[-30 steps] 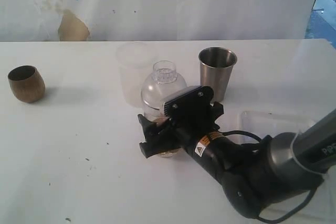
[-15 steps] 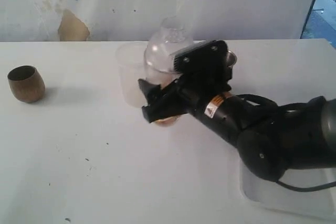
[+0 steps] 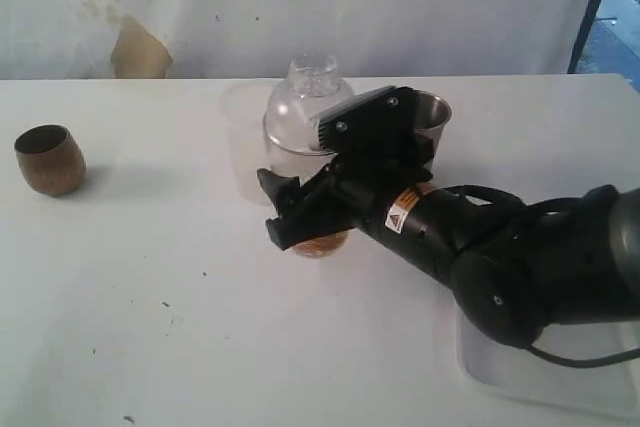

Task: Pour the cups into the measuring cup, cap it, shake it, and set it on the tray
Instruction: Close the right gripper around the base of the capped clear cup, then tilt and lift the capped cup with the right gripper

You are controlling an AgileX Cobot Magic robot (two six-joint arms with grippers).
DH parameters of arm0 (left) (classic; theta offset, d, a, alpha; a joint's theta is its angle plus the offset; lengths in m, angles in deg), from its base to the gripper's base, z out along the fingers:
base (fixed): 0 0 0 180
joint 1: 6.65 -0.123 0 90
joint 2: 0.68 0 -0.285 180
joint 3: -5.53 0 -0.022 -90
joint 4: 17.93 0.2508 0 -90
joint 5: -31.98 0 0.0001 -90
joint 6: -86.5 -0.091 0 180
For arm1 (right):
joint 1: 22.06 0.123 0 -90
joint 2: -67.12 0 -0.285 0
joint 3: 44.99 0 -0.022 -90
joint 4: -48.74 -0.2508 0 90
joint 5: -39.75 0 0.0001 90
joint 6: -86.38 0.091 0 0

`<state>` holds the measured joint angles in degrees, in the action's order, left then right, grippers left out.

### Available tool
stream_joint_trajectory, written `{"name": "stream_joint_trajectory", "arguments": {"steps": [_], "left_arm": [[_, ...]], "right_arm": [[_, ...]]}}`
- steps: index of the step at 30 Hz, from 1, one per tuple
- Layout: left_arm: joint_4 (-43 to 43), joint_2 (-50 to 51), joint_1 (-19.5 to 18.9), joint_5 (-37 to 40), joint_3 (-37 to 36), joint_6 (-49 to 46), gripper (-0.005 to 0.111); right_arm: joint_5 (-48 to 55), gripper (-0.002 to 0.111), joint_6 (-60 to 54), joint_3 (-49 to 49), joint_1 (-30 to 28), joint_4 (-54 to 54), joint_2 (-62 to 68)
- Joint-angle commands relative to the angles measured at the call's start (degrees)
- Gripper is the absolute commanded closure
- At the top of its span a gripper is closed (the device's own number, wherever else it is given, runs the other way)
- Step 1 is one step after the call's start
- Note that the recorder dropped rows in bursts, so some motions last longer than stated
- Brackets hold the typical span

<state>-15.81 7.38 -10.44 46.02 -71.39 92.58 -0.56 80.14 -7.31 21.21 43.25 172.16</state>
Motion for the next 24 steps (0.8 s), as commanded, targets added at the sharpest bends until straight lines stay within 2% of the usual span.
{"name": "stream_joint_trajectory", "arguments": {"steps": [1, 3, 5, 9, 13, 15, 19, 24], "left_arm": [[-0.10, -0.27, 0.05, -0.10, -0.30, 0.13, 0.107], [-0.10, -0.27, 0.05, -0.10, -0.30, 0.13, 0.107], [-0.10, -0.27, 0.05, -0.10, -0.30, 0.13, 0.107], [-0.10, -0.27, 0.05, -0.10, -0.30, 0.13, 0.107], [-0.10, -0.27, 0.05, -0.10, -0.30, 0.13, 0.107], [-0.10, -0.27, 0.05, -0.10, -0.30, 0.13, 0.107], [-0.10, -0.27, 0.05, -0.10, -0.30, 0.13, 0.107], [-0.10, -0.27, 0.05, -0.10, -0.30, 0.13, 0.107]], "right_arm": [[-1.15, 0.108, -4.75, -0.37, 0.13, -2.48, -1.15], [-3.09, 0.108, -5.72, -0.37, -1.14, -6.69, -1.15], [-3.27, 0.108, -5.85, -0.37, -1.67, -3.41, -1.36], [-3.38, 0.108, -8.39, -1.08, -3.53, -4.83, -2.67], [-3.87, 0.108, -3.74, -1.28, -4.71, -2.92, -3.66], [-3.25, 0.108, 2.03, -1.28, -4.71, 3.25, -3.55], [-6.21, 0.108, 14.36, -1.17, -4.71, 22.72, -0.81], [-9.37, 0.108, 15.48, -4.05, -4.71, 33.90, 5.24]]}}
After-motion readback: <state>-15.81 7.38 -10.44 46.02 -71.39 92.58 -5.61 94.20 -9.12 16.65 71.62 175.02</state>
